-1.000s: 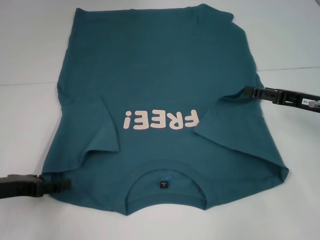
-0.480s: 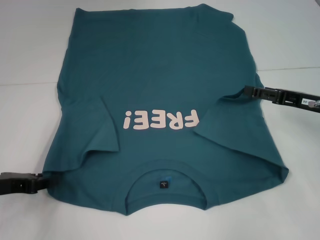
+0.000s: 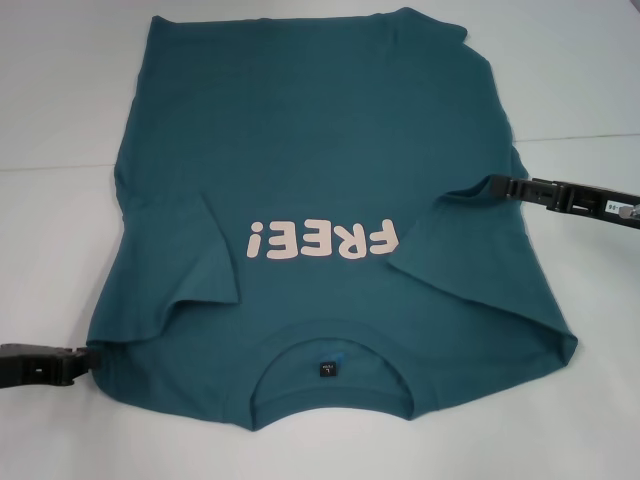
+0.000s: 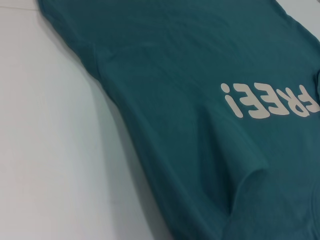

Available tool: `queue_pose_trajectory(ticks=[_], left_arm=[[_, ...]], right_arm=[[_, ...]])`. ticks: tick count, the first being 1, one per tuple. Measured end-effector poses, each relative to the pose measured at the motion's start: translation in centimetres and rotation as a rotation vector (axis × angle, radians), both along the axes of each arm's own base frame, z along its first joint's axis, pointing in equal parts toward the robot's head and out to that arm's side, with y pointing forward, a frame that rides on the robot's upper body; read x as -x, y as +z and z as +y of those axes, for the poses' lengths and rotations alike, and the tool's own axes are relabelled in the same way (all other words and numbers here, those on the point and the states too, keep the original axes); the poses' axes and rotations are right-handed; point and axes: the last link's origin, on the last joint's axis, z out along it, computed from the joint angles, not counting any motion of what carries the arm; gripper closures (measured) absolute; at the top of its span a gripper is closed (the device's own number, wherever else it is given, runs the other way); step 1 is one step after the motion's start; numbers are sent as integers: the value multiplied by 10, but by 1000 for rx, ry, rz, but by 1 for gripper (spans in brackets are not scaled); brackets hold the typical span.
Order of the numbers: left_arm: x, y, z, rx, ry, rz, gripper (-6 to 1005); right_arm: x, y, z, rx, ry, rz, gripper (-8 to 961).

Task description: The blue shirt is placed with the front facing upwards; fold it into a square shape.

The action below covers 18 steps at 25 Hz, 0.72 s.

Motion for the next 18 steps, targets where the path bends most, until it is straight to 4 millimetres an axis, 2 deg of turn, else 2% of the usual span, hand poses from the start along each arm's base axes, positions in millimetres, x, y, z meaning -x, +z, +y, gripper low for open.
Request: queue_pose_trajectory(ticks=[4,18], left_arm=[[0,0,0,0,0,0,996],[6,9,-4,-15,23,5,996]], right_arm=[[0,0,0,0,-1,0,10],[-3,1,-1,-4,-5,-1,10]])
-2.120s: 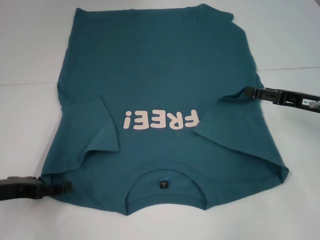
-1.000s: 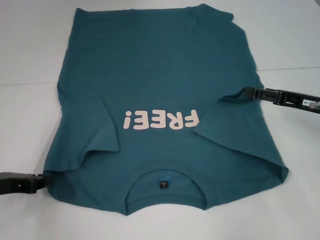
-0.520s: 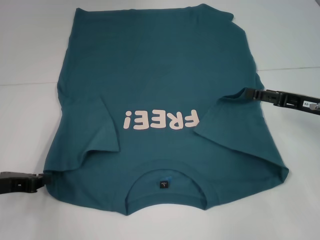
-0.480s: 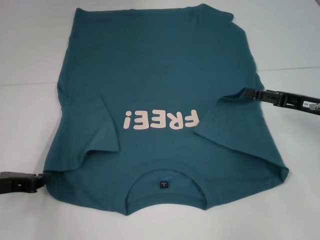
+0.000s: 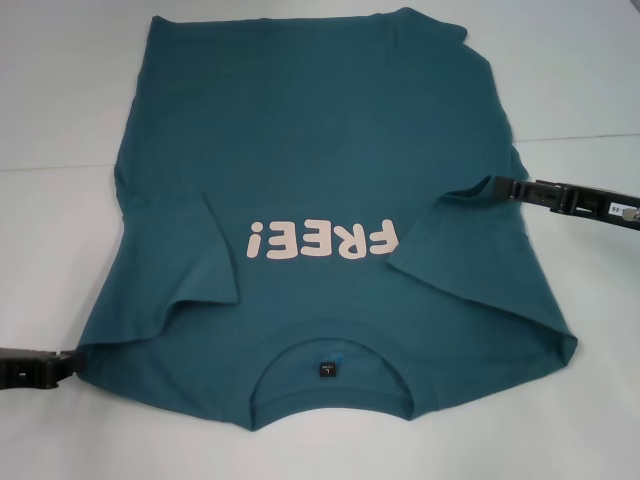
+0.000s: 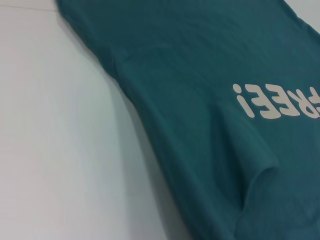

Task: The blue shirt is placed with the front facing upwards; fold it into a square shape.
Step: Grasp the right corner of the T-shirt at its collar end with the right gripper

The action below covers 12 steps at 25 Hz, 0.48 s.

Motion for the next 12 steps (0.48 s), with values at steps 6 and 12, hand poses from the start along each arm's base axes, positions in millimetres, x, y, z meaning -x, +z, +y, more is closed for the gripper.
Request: queue_pose_trajectory(ticks=[6,12], left_arm=[[0,2,-3,7,0,-4,995],[1,9,-11,18,-1,-12,995]], right_arm=[[-7,4,-5,6,-15,-2,10],[-27,21,-23,33,-72,31,10]])
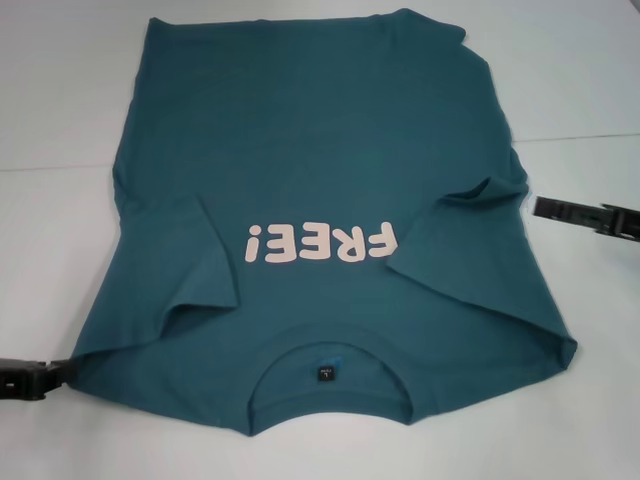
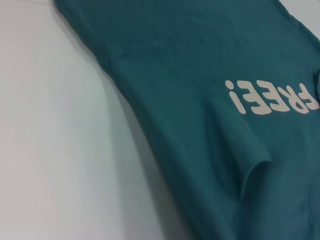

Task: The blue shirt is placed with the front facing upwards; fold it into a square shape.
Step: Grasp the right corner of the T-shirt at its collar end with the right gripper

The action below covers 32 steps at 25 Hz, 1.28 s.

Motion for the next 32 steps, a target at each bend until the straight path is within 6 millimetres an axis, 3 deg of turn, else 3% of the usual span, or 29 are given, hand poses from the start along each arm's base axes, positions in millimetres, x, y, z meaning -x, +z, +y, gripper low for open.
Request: queue_pose_trajectory(ticks=[9,16,32], left_arm=[[5,3,-8,9,5,3,995],[3,3,-6,12,-4,4,995],[0,6,-4,8,-17,14,994]], right_arm=[[-30,28,-33,90,-151,57,10],[-46,36,-56,213,-274,71,11],[-36,-2,-55,388,-302,81,11]])
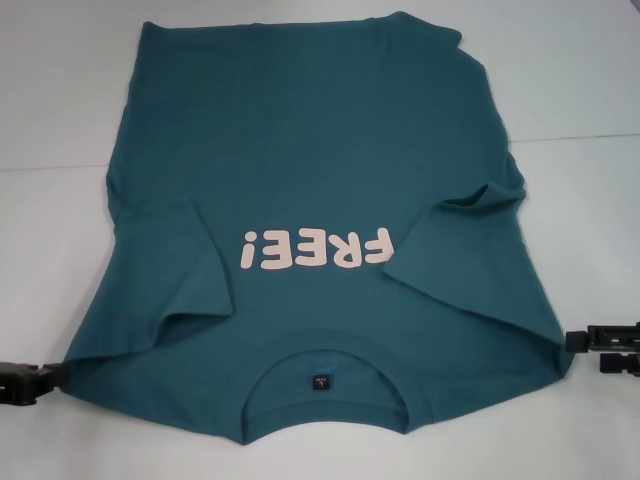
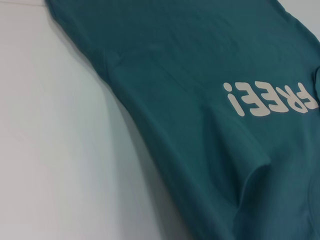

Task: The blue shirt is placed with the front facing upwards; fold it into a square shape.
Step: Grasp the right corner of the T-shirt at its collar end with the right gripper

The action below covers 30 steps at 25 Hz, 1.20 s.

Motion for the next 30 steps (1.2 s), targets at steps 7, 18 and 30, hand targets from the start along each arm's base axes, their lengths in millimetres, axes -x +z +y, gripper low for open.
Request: queue_pose_trajectory(ticks=[7,18,30], left_arm=[[1,-1,0,-1,2,1,994],[1,-1,1,-5,2,4,994],[1,-1,1,-8,-7,5,993]], right_arm=[[6,-8,6,14,8,-3,11],[12,-18,14,21,9,-22,12],[24,-29,20,39,40,-3,12]])
